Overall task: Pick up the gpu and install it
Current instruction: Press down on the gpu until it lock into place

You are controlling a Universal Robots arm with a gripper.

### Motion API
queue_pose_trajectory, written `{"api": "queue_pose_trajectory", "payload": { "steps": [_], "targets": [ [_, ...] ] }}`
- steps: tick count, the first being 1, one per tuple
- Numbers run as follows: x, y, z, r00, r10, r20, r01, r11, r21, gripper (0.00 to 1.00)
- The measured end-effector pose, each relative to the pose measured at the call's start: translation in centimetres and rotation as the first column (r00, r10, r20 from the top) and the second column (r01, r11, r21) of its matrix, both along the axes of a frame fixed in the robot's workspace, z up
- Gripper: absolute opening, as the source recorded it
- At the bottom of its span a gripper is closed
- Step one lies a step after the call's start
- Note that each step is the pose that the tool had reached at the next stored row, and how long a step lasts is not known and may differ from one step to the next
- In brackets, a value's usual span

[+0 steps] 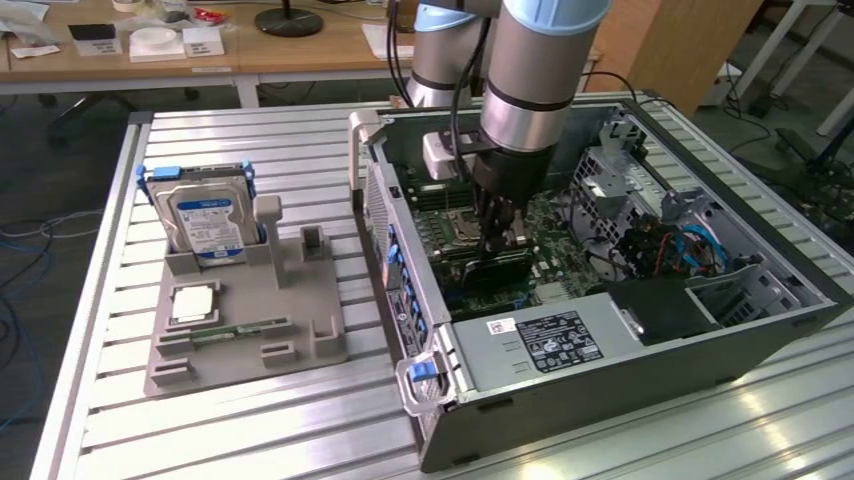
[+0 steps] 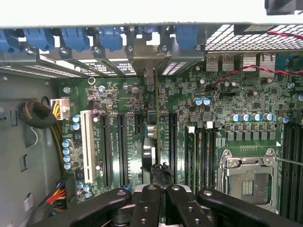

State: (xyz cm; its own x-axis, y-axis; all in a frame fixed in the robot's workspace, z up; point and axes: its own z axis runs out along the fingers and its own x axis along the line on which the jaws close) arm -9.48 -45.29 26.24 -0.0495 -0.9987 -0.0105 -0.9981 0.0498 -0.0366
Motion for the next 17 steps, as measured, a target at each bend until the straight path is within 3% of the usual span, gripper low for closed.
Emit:
{"api": "queue_pose_trajectory", "payload": {
  "steps": [17],
  "targets": [
    [-0.14, -0.01, -0.31, 1.0000, 0.000, -0.0004, 0.000, 1.0000, -0.0007, 0.11]
  ]
}}
